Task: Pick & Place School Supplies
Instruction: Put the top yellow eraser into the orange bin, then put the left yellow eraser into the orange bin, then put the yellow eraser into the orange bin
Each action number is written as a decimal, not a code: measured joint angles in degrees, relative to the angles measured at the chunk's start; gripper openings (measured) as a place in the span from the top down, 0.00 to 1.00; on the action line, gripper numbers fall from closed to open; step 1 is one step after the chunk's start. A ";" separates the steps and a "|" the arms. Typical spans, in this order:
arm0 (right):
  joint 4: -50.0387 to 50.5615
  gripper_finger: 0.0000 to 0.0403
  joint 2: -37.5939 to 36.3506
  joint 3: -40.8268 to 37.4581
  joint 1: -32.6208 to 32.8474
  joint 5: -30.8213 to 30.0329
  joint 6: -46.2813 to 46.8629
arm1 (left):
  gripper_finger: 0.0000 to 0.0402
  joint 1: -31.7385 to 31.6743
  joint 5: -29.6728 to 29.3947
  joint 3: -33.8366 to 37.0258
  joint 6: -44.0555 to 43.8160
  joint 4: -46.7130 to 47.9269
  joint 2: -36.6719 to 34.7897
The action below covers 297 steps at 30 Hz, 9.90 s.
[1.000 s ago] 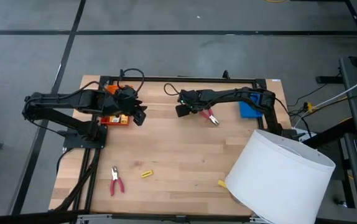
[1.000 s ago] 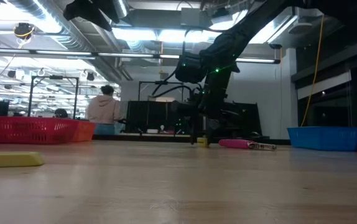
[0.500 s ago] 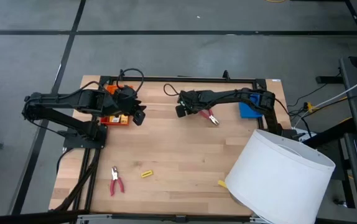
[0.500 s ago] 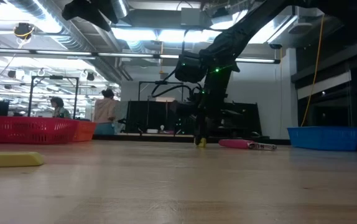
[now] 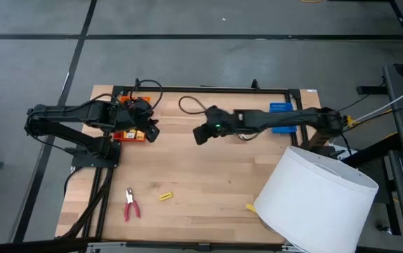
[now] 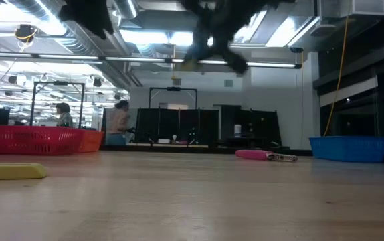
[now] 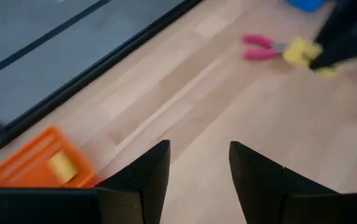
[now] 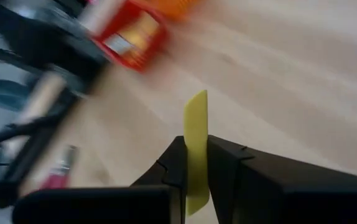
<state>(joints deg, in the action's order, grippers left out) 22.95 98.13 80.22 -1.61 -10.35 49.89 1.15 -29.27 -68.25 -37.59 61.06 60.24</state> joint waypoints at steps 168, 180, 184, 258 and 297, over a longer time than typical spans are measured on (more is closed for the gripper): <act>-12.97 0.34 -13.17 -0.04 3.78 -3.23 -19.40 | 0.59 29.56 12.81 24.94 -9.81 -16.23 -0.99; 3.17 0.34 -15.87 -0.02 -3.38 4.98 -29.23 | 0.46 34.94 11.99 24.85 -12.13 -32.90 19.16; 4.39 0.34 -15.87 -0.02 -5.52 7.28 -31.34 | 0.48 35.75 12.39 23.50 -11.16 -32.51 22.97; 4.93 0.34 -21.16 -2.25 3.81 1.32 -32.78 | 0.86 -46.14 3.87 14.45 -12.14 -5.27 15.83; 5.36 0.34 -21.12 -2.25 3.85 -2.31 -29.46 | 0.64 -48.72 5.45 14.40 -3.40 -11.35 27.82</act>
<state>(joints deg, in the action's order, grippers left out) 28.32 77.01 77.97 2.24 -12.67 20.43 -47.57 -23.82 -53.84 -40.99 49.71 88.06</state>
